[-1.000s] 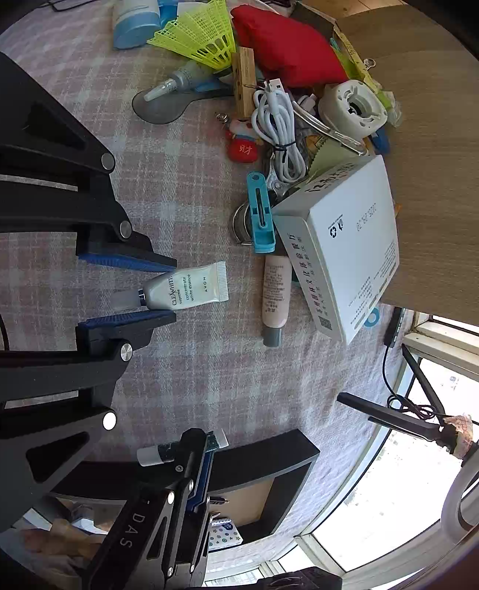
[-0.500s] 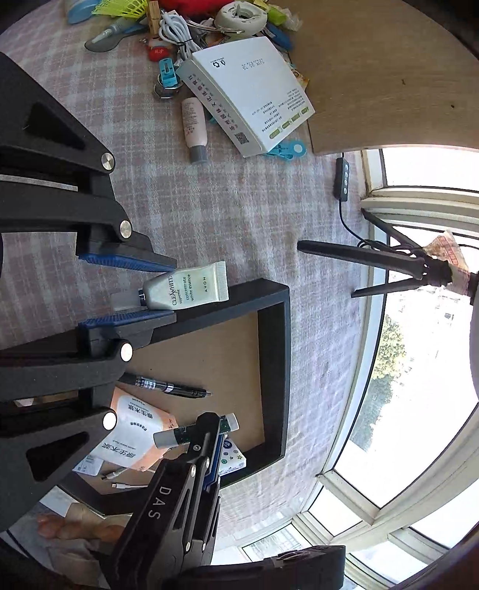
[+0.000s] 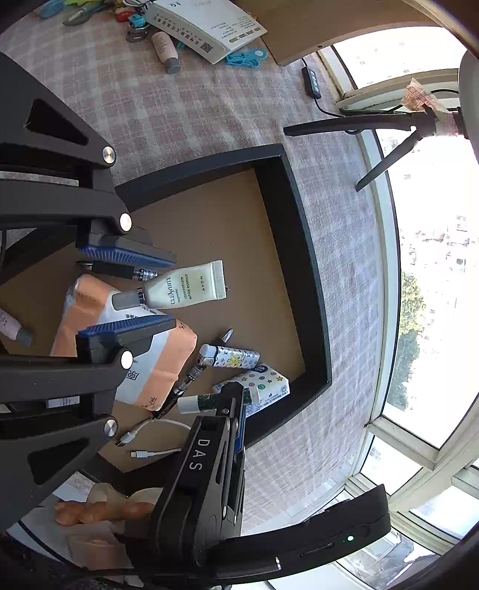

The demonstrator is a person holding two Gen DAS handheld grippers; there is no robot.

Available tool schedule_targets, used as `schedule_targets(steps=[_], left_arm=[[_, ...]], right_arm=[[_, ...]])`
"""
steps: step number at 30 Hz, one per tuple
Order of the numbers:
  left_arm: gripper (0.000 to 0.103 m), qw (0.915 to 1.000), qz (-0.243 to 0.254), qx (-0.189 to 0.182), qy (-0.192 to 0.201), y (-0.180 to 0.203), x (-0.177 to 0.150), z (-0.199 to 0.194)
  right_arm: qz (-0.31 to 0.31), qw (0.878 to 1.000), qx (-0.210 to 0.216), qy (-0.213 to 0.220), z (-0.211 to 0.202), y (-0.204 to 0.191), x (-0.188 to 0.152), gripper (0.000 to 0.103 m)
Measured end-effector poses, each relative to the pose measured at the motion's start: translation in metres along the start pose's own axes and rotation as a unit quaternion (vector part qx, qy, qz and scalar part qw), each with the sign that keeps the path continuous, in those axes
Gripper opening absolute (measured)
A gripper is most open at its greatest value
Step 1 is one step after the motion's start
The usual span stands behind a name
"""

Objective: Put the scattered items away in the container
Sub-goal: 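Carry the lip balm and cream tube into the tray and open both tools, then move both tools over the white printed box in the clutter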

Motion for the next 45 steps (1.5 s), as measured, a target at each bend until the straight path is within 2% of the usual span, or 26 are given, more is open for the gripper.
schedule_targets(steps=[2,4,7,9,11,17,24,29,33,37,45], left_arm=[[0.042,0.9999,0.0,0.009,0.011,-0.003,0.002,-0.004],[0.042,0.9998,-0.001,0.012,0.013,-0.008,0.003,-0.007],[0.042,0.9996,-0.013,0.019,0.018,-0.021,0.005,-0.01],[0.042,0.9993,-0.022,0.024,0.02,-0.031,0.005,-0.012],[0.042,0.9987,-0.03,0.035,0.021,-0.044,0.004,-0.014],[0.042,0.9955,-0.071,0.061,0.016,-0.091,-0.005,-0.02],[0.043,0.9856,-0.131,0.101,0.037,-0.169,-0.018,-0.045],[0.043,0.9722,-0.185,0.132,0.057,-0.23,-0.026,-0.067],[0.043,0.9634,-0.21,0.152,0.067,-0.267,-0.029,-0.08],[0.043,0.9563,-0.229,0.166,0.073,-0.294,-0.032,-0.088],[0.043,0.9505,-0.26,0.156,0.07,-0.317,-0.028,-0.08]], right_arm=[[0.011,1.0,0.01,-0.001,0.0,-0.001,-0.001,0.029],[0.01,1.0,0.009,0.002,-0.001,-0.002,0.0,0.035],[0.002,1.0,0.005,0.007,-0.002,-0.008,0.002,0.035],[-0.003,1.0,0.009,0.009,-0.003,-0.013,0.003,0.04],[-0.013,1.0,0.016,0.014,-0.005,-0.021,0.004,0.05],[-0.076,0.996,0.032,0.035,-0.011,-0.063,0.009,0.056],[-0.135,0.987,0.079,0.047,-0.01,-0.138,0.016,0.057],[-0.148,0.981,0.115,0.05,-0.003,-0.192,0.026,0.057],[-0.17,0.977,0.122,0.05,0.006,-0.229,0.035,0.057],[-0.186,0.972,0.14,0.042,0.016,-0.262,0.037,0.057],[-0.182,0.966,0.186,0.01,0.04,-0.316,0.044,0.057]])
Point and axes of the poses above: each gripper's, at about its wrist camera, not at the fingertips, and z roughly the way its jaws point, y to its right, x to its top, the point moved 10 cm from there along z, roughly the way its jaws point, and after that the axes turned 8 degrees about y, right-handed, at the moved point
